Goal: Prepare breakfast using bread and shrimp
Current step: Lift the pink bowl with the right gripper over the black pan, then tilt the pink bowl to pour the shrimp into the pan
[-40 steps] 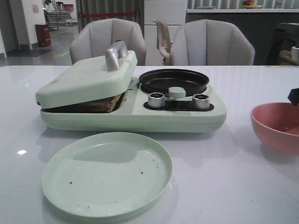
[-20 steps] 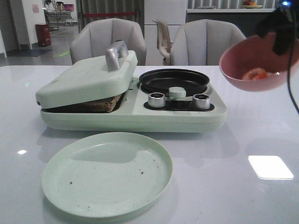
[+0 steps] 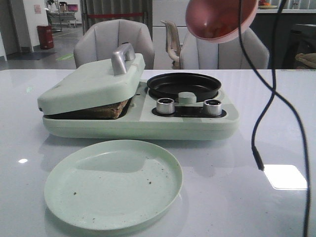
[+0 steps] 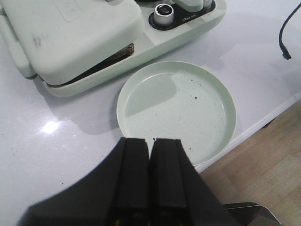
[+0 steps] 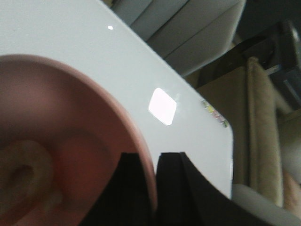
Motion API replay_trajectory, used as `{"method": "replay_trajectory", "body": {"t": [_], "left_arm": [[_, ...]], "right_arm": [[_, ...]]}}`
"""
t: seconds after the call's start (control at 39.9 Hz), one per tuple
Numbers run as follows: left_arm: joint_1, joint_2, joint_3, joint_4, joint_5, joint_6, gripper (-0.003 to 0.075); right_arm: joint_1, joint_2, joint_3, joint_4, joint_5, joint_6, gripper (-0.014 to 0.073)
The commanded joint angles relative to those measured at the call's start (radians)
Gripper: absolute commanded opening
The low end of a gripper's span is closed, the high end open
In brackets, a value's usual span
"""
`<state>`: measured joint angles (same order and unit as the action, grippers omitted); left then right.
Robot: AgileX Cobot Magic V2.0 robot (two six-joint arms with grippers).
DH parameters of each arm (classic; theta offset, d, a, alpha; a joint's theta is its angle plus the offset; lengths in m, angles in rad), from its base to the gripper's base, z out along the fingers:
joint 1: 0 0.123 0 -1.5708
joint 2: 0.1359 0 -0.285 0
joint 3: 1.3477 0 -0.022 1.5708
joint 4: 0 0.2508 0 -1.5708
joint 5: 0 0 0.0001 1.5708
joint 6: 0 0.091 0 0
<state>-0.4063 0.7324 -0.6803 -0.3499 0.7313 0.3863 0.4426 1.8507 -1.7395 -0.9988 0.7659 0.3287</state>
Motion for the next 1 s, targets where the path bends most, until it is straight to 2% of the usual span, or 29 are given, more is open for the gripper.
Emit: {"method": "replay_trajectory", "body": {"t": [0.0, 0.08, 0.2, 0.35, 0.73, 0.98], "left_arm": [[-0.008, -0.004, -0.027, -0.019, -0.060, -0.008, 0.0101], [-0.008, -0.004, -0.027, -0.019, -0.060, -0.008, 0.0101], [-0.008, -0.004, -0.027, -0.019, -0.060, -0.008, 0.0101], [-0.008, -0.004, -0.027, -0.019, -0.060, -0.008, 0.0101], [-0.008, -0.004, -0.027, -0.019, -0.060, -0.008, 0.0101], [-0.008, -0.004, -0.027, -0.019, -0.060, -0.008, 0.0101]], "right_arm": [[0.050, 0.003, -0.067, -0.295, 0.036, 0.108, 0.0043], [0.090, 0.046, -0.075, -0.457, 0.092, 0.172, 0.0043], [0.144, 0.105, -0.075, -0.642, 0.172, 0.212, 0.0043], [0.193, 0.174, -0.075, -0.790, 0.239, 0.212, 0.0043], [0.217, 0.236, -0.150, -0.800, 0.299, 0.202, 0.0043], [0.217, 0.236, -0.285, -0.800, 0.315, 0.030, 0.0043]]}}
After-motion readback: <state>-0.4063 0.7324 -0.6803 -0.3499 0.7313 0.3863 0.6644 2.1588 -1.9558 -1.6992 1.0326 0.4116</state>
